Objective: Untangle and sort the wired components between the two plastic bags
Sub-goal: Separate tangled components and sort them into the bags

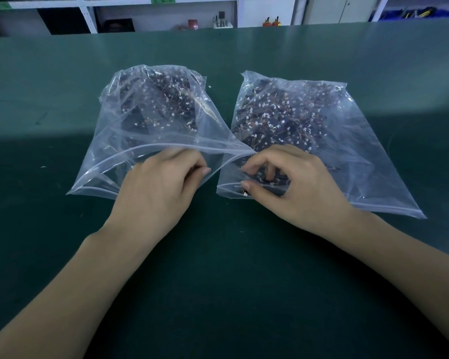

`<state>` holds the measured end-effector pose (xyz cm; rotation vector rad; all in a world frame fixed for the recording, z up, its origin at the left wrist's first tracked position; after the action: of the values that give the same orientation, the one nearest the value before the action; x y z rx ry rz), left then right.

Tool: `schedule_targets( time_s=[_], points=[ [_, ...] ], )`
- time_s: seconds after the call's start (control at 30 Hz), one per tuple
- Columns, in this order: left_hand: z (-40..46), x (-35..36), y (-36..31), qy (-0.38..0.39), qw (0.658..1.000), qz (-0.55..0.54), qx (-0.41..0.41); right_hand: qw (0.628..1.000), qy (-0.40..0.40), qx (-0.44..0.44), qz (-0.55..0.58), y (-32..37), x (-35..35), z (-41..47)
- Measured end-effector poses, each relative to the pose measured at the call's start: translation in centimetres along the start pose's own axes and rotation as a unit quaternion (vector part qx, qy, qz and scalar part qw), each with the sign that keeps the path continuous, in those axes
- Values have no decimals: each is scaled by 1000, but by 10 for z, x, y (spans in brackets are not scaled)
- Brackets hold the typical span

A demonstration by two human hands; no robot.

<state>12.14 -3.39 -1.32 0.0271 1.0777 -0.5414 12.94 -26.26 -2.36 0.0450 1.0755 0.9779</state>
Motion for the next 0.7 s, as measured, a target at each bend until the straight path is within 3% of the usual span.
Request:
schedule_targets(
  time_s=[0.23, 0.4, 0.7],
  points=[
    [-6, 4, -28, -77, 983, -142, 92, 1000, 12, 0, 17, 4, 2, -1],
    [-7, 5, -32, -110, 967, -213, 81, 999, 25, -17, 31, 6, 3, -1],
    [-9, 9, -33, -71, 938, -340, -5, 998, -11, -61, 29, 6, 1, 2]
  ],
)
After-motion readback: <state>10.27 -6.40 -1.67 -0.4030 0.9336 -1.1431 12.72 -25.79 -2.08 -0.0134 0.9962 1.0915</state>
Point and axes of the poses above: each hand's wrist, its own z-axis towards the middle knuckle, its own x-axis out of the palm, y = z × x, the point moved 4 cm from there along z, towards the middle knuckle, and after that the axes turned 3 degrees about y, right-handed, at the moved point
